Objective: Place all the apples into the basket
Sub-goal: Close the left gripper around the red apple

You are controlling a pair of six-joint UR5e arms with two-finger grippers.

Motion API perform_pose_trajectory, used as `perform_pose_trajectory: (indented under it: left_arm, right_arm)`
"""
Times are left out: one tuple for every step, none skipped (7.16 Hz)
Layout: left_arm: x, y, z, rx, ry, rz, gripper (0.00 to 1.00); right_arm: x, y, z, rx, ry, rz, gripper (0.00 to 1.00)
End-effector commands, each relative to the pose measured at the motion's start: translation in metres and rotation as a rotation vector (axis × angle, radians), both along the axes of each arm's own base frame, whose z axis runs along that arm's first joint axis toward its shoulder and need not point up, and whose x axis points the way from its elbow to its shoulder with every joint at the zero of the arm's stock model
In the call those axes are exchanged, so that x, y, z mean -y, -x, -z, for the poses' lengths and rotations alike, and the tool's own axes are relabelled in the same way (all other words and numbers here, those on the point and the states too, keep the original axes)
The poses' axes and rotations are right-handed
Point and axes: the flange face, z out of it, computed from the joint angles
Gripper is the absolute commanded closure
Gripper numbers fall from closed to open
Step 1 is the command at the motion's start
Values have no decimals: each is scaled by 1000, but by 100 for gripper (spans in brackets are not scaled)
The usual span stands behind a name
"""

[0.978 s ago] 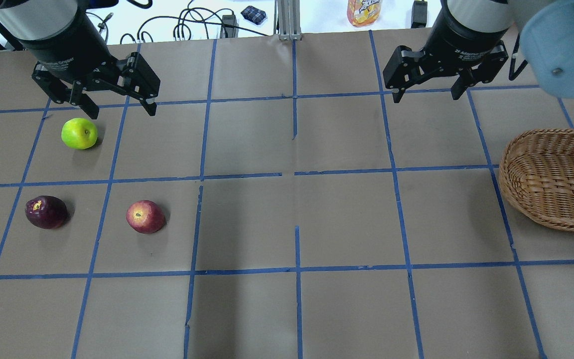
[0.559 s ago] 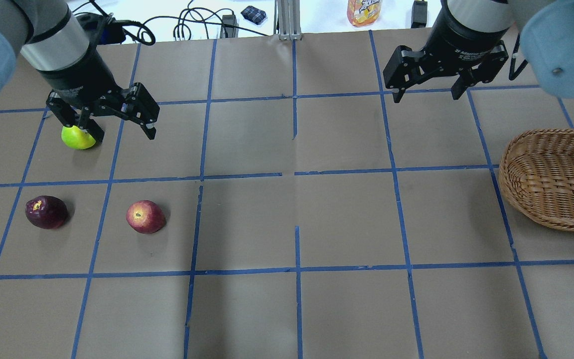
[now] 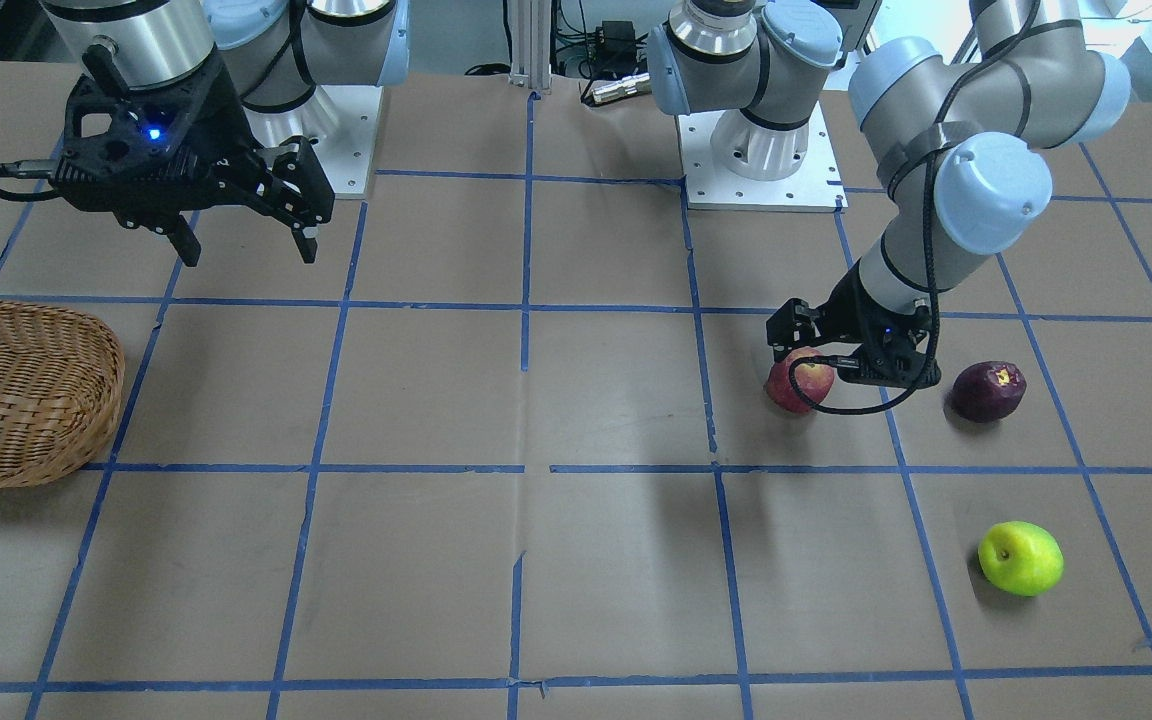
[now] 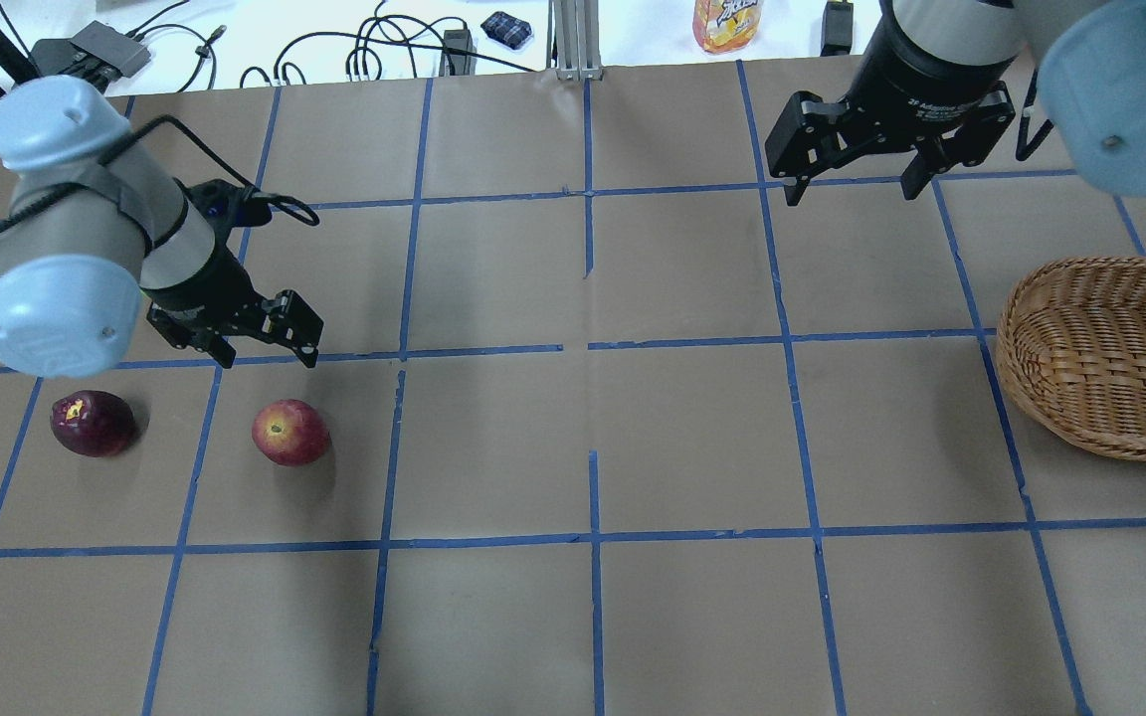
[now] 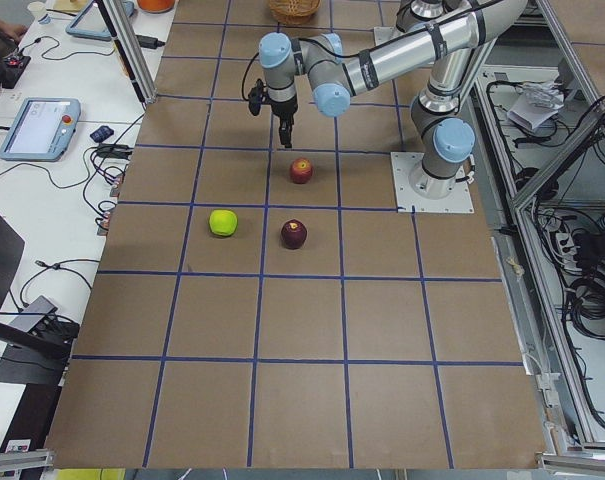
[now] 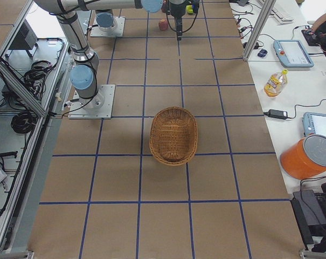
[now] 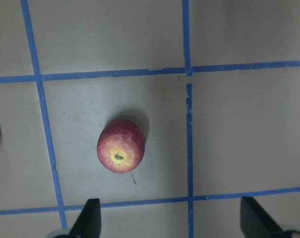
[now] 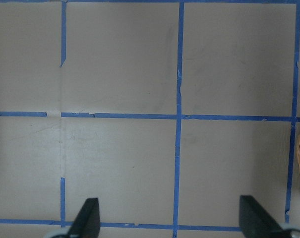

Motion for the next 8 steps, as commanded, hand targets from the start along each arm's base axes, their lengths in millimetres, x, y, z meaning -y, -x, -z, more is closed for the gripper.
perform_pose_trajectory:
  left_arm:
    - [-9,0,40,-2,0,39,0]
    - [-10,-5,46,-9,-8,69,0]
    - [-12,-16,56,-15,-29,36,0]
    - [-15,-19,64,-14,-20,36,0]
    - [-16,-24,71,-12,-23,15,0]
    - [-26,-21,85,-19,-47,-7,0]
    - [-31,-20,95,-8,-13,-13,0]
    - [-32,-20,102,-9,-15,-10,0]
  right_arm:
    - [0,0,-1,0,2,0,0]
    - [0,0,0,0,0,0,0]
    - [0,0,0,0,0,0,0]
    - [0,0,0,0,0,0,0]
    - [0,0,1,0,-1,0,0]
    - [0,0,1,0,-1,0,0]
    - [0,0,1,0,-1,-1,0]
    - [1,0,1,0,-1,-1,0]
